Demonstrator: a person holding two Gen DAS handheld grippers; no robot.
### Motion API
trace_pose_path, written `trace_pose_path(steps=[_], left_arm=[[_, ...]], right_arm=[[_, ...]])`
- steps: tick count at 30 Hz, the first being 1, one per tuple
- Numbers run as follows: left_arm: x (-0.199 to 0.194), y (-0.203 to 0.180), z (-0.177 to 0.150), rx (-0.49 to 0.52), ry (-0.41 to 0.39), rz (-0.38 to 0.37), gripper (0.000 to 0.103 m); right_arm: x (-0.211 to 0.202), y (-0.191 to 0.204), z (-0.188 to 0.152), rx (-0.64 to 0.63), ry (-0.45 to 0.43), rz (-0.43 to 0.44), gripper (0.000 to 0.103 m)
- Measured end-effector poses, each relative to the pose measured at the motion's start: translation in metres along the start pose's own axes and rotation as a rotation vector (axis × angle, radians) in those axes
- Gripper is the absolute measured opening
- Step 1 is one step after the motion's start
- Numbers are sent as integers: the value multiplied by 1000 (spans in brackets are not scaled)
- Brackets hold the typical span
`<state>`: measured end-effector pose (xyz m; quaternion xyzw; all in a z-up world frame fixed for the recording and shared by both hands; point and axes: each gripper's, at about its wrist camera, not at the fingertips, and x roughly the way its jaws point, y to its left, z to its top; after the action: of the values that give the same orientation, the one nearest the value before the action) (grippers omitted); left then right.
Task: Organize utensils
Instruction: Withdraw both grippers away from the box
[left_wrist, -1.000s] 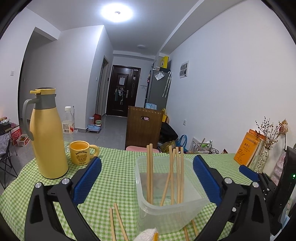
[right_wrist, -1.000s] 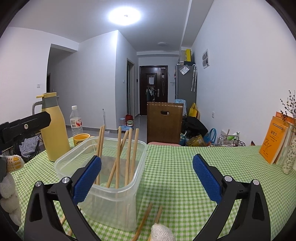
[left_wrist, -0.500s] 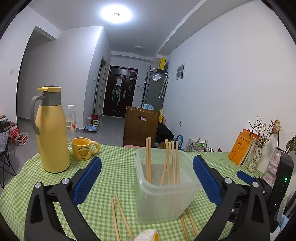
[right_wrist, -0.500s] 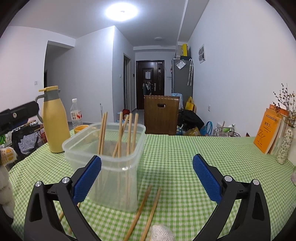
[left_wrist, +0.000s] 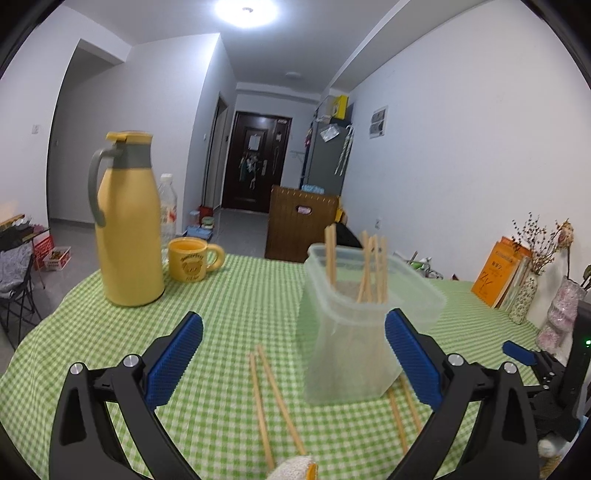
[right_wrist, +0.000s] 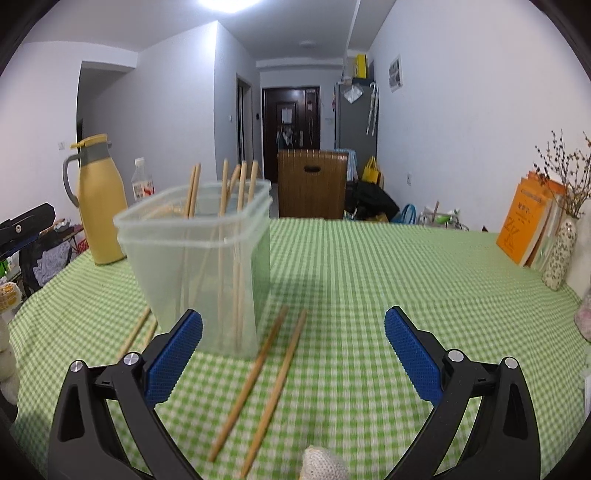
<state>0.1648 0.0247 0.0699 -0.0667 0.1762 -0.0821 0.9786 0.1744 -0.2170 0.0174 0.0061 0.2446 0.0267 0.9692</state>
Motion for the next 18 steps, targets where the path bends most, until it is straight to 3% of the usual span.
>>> trace_pose_path(steps=[12, 18], left_arm=[[28, 24, -40, -18, 90, 50, 96], [31, 24, -53, 12, 49, 80, 96]], right_arm=[[16, -6, -29, 22, 134, -24, 95], [25, -11, -35, 41, 185, -41, 95]])
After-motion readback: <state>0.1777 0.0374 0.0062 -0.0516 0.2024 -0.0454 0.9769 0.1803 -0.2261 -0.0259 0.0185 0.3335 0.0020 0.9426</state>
